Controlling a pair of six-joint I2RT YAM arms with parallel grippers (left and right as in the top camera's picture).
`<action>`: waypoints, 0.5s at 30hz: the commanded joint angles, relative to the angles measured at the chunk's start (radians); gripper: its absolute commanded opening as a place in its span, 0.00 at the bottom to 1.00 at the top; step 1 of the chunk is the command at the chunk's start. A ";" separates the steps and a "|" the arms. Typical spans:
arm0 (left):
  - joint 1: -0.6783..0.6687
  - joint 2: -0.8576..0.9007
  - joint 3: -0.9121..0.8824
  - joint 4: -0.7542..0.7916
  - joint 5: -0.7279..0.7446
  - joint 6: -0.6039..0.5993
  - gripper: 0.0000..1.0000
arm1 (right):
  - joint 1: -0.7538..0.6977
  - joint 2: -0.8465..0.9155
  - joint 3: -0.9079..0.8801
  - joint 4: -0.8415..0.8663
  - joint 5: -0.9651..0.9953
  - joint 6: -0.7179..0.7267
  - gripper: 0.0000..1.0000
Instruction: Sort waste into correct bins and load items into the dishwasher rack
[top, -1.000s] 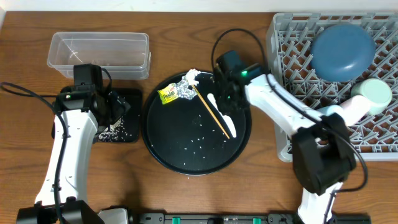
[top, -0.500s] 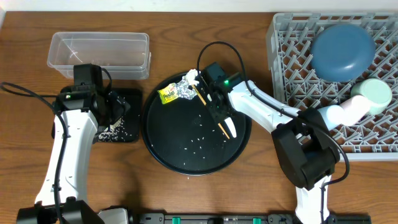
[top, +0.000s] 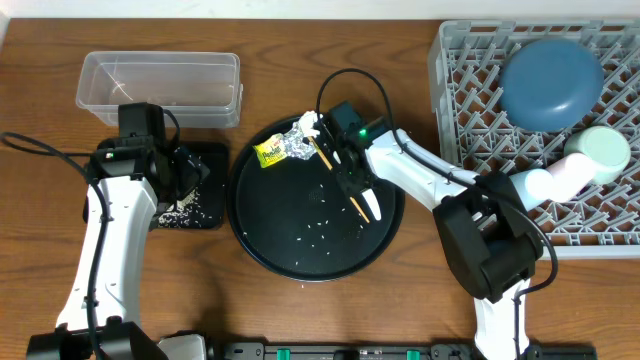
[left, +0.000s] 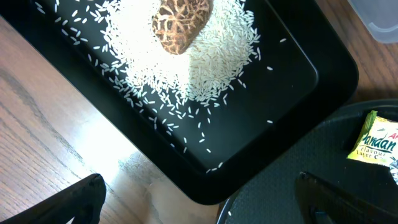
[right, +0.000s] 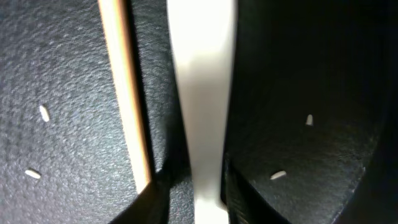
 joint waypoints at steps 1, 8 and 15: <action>0.004 0.003 0.006 -0.002 -0.020 0.010 0.98 | 0.000 0.036 -0.009 -0.011 0.027 -0.011 0.09; 0.004 0.003 0.006 -0.002 -0.020 0.010 0.98 | -0.006 0.035 -0.009 -0.014 0.016 0.001 0.01; 0.004 0.003 0.006 -0.002 -0.020 0.010 0.98 | -0.020 0.033 0.032 -0.071 0.017 0.048 0.01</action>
